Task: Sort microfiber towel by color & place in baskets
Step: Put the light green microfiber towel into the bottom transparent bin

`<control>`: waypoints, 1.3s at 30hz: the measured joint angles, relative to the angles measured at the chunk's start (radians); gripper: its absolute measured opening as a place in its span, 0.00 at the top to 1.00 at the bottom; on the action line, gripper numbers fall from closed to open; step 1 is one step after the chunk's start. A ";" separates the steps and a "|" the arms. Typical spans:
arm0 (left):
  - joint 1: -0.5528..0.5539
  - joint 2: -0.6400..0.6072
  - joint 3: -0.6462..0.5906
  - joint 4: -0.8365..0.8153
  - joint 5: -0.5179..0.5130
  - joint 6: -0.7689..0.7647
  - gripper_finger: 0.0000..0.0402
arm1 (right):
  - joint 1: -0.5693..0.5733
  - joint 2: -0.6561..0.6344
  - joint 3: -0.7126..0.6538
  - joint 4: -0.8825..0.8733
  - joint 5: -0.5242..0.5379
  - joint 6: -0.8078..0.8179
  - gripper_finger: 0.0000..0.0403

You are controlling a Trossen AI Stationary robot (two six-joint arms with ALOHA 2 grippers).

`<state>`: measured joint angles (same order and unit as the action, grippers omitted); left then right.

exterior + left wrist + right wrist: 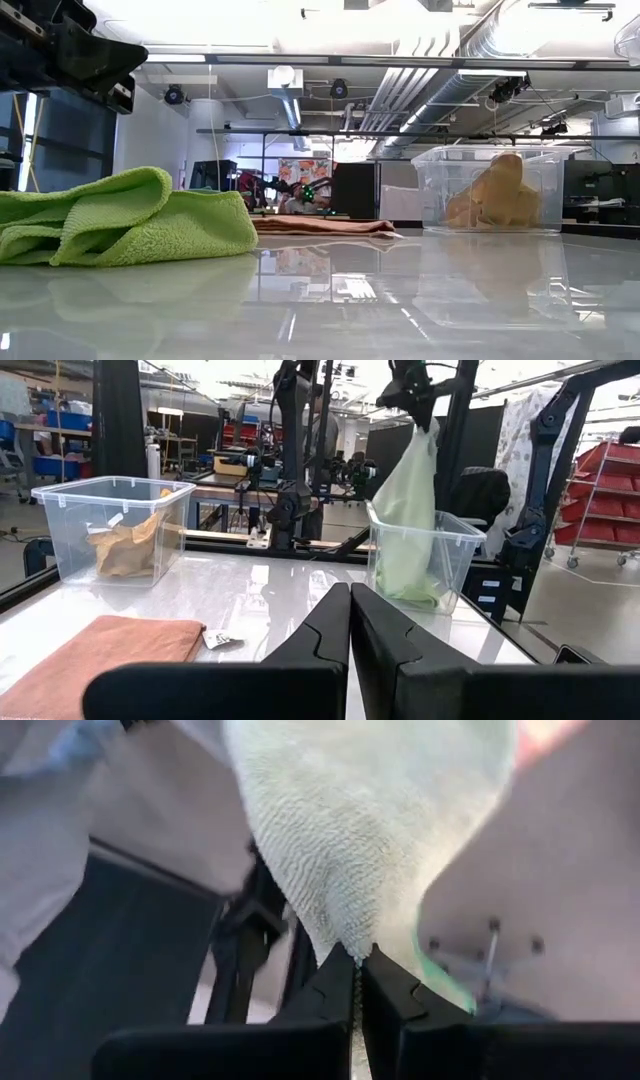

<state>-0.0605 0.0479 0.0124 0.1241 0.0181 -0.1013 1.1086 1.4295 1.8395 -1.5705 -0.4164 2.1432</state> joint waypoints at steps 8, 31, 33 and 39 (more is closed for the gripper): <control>0.000 0.000 0.000 0.000 0.000 0.000 1.00 | -0.186 0.038 -0.205 0.127 0.106 -0.485 1.00; 0.000 0.000 0.000 0.000 0.000 0.000 1.00 | -0.333 0.083 -0.331 0.512 0.363 -0.769 0.66; 0.000 0.000 0.000 0.000 0.000 0.000 1.00 | -0.315 0.083 -0.291 0.439 0.363 -0.669 0.68; 0.000 0.000 0.000 0.000 0.000 0.000 1.00 | -0.257 0.083 -0.344 0.242 0.410 -0.368 0.73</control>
<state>-0.0601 0.0476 0.0124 0.1242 0.0181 -0.1013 0.8516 1.5129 1.4957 -1.3284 -0.0069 1.7755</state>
